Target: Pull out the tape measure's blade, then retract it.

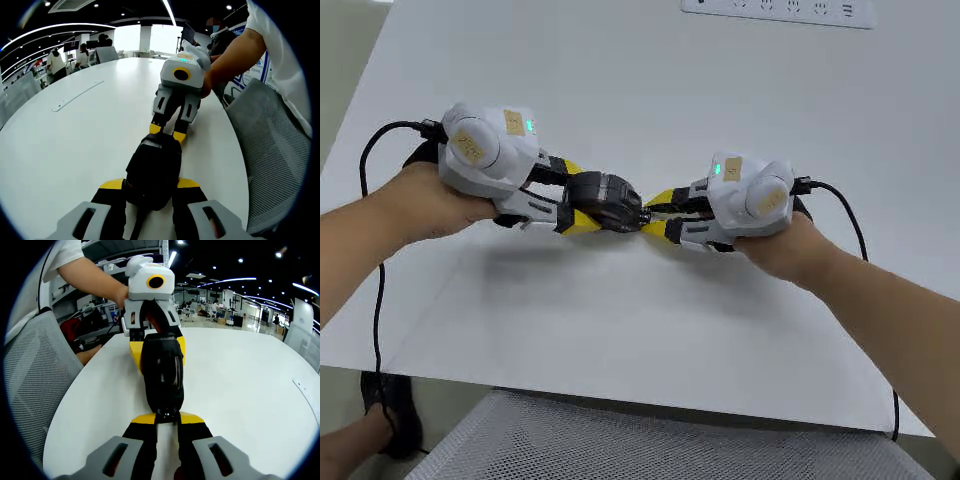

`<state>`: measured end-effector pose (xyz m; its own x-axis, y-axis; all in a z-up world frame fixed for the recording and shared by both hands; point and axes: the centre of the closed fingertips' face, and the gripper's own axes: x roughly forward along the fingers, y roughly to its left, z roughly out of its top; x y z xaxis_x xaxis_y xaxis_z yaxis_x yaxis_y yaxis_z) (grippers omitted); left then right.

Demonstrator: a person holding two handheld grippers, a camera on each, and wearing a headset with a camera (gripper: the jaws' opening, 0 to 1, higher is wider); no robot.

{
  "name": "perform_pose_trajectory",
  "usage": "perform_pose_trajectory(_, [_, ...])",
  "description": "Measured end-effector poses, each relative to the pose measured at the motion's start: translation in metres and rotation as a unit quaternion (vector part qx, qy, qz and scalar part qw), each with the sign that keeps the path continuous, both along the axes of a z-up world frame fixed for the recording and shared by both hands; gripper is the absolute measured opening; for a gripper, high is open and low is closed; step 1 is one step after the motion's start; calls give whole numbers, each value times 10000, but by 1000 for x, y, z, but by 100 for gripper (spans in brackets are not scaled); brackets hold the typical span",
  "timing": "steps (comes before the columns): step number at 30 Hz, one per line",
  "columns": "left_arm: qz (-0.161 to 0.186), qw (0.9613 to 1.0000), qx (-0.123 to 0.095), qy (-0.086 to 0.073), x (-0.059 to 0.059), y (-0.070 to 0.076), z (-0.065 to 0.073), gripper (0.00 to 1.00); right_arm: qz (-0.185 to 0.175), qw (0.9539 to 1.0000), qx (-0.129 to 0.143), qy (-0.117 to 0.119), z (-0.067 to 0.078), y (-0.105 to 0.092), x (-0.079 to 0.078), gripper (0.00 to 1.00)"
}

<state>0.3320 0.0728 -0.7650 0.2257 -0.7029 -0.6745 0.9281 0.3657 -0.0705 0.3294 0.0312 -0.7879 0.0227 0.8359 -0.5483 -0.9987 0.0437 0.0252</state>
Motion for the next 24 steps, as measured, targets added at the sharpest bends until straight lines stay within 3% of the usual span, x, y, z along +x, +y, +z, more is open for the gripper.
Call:
perform_pose_trajectory(6, [-32,10000,35,-21,0,1,0,32,-58,9999,-28,82,1,1,-1,10])
perform_pose_trajectory(24, [-114,9999,30,-53,0,1,0,30,-44,9999,-90,31,0,0,0,8])
